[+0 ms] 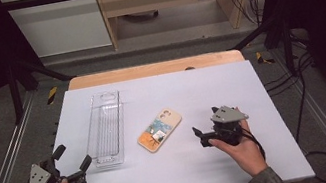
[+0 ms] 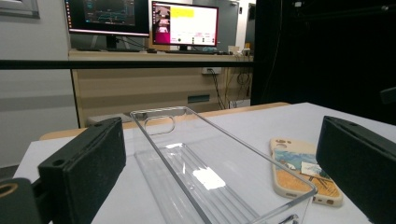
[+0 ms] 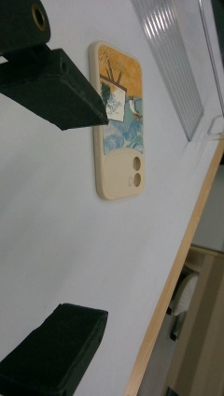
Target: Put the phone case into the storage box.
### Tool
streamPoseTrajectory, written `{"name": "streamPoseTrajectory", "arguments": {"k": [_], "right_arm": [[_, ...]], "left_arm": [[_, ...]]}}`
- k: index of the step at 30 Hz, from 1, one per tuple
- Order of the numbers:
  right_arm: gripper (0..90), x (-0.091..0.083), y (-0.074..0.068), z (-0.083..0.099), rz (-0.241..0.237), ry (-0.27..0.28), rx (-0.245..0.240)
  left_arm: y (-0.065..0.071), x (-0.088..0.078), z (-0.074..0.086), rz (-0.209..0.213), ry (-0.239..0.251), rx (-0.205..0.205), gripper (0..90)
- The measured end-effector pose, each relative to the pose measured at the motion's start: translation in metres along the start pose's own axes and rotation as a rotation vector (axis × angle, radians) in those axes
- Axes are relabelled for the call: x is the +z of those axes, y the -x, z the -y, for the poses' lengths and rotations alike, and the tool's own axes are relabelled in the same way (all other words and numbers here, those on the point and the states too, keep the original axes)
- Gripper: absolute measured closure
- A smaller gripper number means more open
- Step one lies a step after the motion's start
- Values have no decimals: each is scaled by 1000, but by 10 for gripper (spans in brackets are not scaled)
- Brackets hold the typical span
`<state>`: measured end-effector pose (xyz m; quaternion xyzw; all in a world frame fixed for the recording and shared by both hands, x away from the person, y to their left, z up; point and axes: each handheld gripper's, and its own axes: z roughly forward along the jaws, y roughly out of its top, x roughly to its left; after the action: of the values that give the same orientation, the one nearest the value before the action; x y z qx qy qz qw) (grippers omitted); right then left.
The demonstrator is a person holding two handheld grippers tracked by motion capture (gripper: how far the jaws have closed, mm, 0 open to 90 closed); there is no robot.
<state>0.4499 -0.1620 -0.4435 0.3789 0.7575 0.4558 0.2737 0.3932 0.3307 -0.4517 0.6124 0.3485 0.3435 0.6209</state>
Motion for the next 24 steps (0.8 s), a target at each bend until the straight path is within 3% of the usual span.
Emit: {"name": "streamPoseTrajectory", "arguments": {"k": [11,19,24], "right_arm": [[74,36,-16,-45,-64,-193,-99],[89,58,-21,-69,-68,-258,-149],[97,71,-21,-79,-69,-273,-140]], "left_arm": [[2,0,-1,12,9,-6,15],[0,0,-1,4,6,1,15],[0,0,-1,5,5,2,15]]}}
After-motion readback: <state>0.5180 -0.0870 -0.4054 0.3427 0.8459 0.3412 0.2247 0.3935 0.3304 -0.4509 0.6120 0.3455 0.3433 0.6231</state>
